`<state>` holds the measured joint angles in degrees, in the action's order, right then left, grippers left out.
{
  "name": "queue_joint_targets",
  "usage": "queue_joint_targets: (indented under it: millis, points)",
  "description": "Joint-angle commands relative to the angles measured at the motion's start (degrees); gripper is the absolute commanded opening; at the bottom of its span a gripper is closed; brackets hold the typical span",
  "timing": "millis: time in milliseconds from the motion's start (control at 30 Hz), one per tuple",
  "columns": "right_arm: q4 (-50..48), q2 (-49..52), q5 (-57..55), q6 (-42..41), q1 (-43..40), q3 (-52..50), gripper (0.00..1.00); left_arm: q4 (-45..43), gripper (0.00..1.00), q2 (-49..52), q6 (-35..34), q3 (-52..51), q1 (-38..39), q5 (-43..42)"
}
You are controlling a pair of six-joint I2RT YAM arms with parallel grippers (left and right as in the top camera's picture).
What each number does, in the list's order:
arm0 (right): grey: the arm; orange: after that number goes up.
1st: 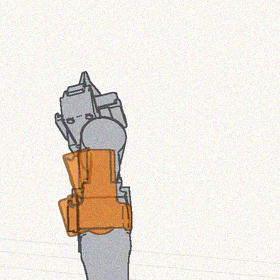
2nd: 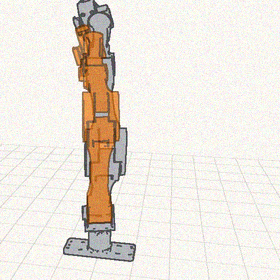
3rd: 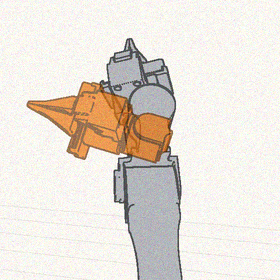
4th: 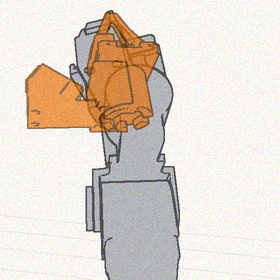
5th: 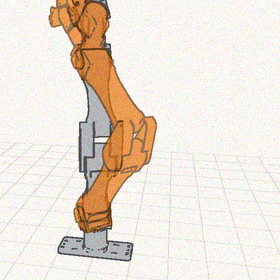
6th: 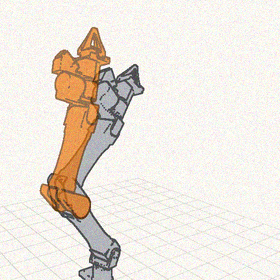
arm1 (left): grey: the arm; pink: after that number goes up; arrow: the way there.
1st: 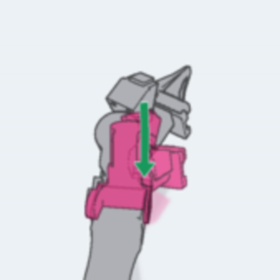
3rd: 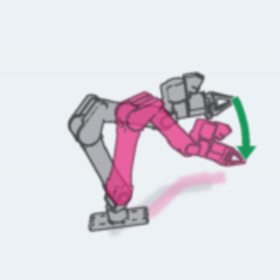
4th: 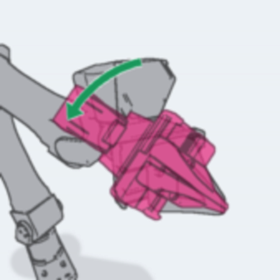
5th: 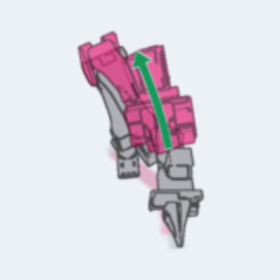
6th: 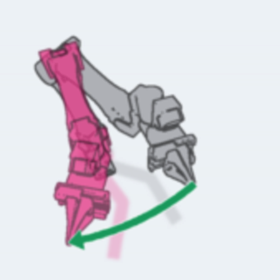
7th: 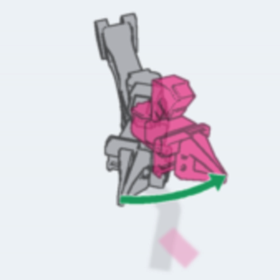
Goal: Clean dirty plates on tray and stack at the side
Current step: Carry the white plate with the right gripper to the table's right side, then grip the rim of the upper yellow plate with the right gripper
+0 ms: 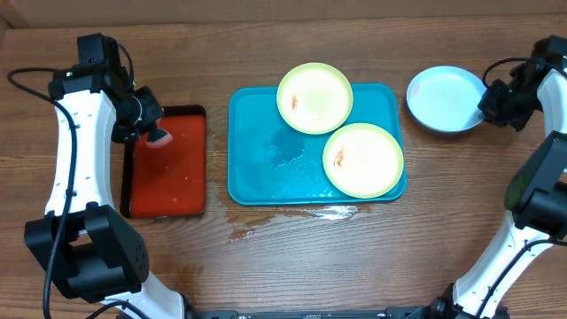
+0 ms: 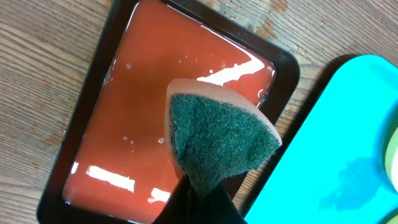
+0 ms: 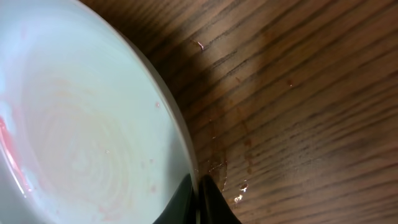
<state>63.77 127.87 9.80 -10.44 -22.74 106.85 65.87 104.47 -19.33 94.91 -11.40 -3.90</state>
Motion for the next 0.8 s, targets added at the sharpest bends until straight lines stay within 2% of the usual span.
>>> queue_joint_targets:
  millis: [0, 100, 167, 300, 433, 500, 667, 767]
  points:
    - [0.0, 0.6, -0.1, 1.4, 0.1, 0.2, 0.17, -0.5, 0.04, -0.7, -0.4, 0.0, -0.1, -0.2]
    - [0.8, 0.1, 0.0, 1.4, 0.1, 1.2, 0.47, -0.5, 0.04, -0.7, -0.3, 0.0, -0.1, -0.2]
    - [2.0, -0.6, 0.0, 1.4, 0.2, 2.4, 0.54, -0.6, 0.04, -0.7, -0.4, 0.0, -0.1, -0.2]
    - [3.5, -3.7, 4.8, 2.6, 2.0, 5.1, 0.59, -0.9, 0.04, -0.7, -0.4, 0.0, -0.1, -0.2]
    - [2.1, -6.0, 20.7, 12.0, 6.6, 6.5, 0.6, -1.0, 0.04, -0.7, -0.4, 0.0, 0.0, -0.2]
    - [-1.3, -6.3, 23.0, 13.9, 11.4, 6.4, 0.64, -1.0, 0.04, -0.7, -0.4, 0.0, 0.0, -0.2]
    - [-10.4, -4.5, 8.2, 13.6, 22.3, 4.7, 0.74, -0.9, 0.04, -0.7, -0.4, 0.0, 0.0, -0.2]
    - [-13.7, -2.8, -2.6, 8.5, 27.7, 4.4, 0.77, -1.0, 0.04, -0.7, -0.4, 0.0, 0.0, -0.2]
